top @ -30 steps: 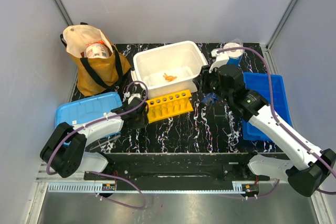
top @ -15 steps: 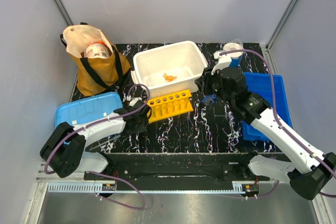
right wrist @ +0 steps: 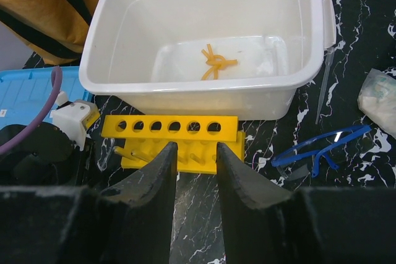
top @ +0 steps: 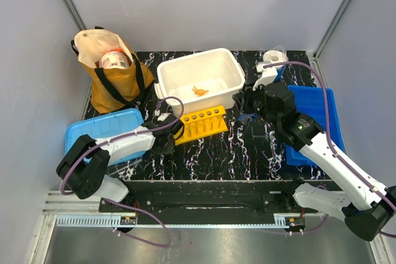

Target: Organize the chemistry lab equipment

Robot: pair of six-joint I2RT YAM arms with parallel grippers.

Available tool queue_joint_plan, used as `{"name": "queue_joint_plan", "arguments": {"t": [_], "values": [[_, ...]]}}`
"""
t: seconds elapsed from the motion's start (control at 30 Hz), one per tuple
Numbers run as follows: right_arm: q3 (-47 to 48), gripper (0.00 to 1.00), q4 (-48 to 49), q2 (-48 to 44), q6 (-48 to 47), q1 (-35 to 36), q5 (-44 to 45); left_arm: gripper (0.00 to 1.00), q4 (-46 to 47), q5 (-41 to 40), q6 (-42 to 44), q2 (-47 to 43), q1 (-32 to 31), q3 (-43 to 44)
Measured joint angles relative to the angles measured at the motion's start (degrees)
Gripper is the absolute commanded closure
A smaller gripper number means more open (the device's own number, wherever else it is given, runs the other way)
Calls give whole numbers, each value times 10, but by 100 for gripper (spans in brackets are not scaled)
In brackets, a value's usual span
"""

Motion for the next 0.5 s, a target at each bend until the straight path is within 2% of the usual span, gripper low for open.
{"name": "queue_joint_plan", "arguments": {"t": [0.5], "values": [[-21, 63, 6, -4, -3, 0, 5, 91, 20, 13, 5, -6, -1, -9]]}}
